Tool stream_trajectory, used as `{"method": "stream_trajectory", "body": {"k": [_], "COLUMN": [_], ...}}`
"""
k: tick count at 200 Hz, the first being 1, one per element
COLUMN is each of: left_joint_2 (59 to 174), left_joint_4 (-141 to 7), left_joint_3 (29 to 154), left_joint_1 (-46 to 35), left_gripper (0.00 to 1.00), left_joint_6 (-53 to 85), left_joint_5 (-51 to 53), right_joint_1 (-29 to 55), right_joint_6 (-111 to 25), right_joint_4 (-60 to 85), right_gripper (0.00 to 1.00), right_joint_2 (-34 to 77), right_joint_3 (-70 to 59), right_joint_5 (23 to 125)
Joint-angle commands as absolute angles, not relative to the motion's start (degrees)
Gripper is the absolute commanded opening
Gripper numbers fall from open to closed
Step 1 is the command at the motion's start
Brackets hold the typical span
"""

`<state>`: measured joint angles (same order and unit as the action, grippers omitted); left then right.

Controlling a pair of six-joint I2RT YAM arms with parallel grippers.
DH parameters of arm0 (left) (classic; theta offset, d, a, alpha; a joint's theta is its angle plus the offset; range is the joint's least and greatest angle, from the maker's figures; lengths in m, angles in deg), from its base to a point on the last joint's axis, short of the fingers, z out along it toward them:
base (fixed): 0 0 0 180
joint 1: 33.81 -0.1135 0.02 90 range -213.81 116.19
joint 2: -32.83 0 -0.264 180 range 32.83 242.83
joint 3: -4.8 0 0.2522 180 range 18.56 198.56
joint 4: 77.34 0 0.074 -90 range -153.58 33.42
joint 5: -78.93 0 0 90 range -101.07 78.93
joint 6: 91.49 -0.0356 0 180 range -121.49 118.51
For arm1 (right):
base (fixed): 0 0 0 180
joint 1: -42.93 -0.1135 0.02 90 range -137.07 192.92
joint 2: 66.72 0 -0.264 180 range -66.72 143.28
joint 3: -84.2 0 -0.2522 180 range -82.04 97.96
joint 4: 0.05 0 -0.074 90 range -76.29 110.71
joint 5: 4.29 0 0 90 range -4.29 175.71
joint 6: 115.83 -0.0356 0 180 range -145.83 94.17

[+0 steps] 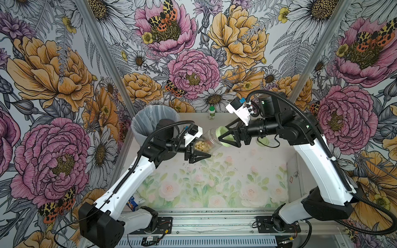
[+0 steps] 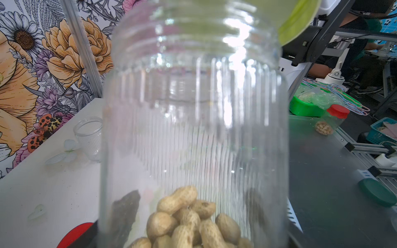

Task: Empty moldy peanuts from jars
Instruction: Unscrew the lid from the jar, then place the lid at the center of the board.

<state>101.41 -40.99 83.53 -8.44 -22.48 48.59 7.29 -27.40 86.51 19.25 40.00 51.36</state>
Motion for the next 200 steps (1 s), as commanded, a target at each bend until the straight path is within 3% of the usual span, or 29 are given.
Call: {"method": "stream_trajectory", "body": {"k": [1,70,144,200], "left_joint_2": [100.74,99.35,99.03,100.48], "left_joint_4": [-42.84,-42.77,-42.86,-40.34], "left_joint_3": [83.88,83.84,84.54,86.95], "left_joint_1": [-8.8,-8.75,-8.6,-8.91], "left_gripper": [0.1,0.1,0.12,0.13], "left_joint_6": [-22.05,-21.58,-19.11,-16.67], "left_joint_5": [49.96,47.11,41.7,34.36], "right_joint_1": [7.5,10.74,27.94,35.19], "right_joint_6": [-24.71,-27.51,-40.08,-45.06], "right_joint_4": [87.98,86.49,68.27,58.2], "right_gripper": [0.7,0.7,0.69,0.7], "right_joint_2": [20.02,16.93,10.19,17.69], "right_joint_3": [41.7,36.37,3.24,-11.62], "right_joint_5": [50.03,61.21,71.52,80.37]}}
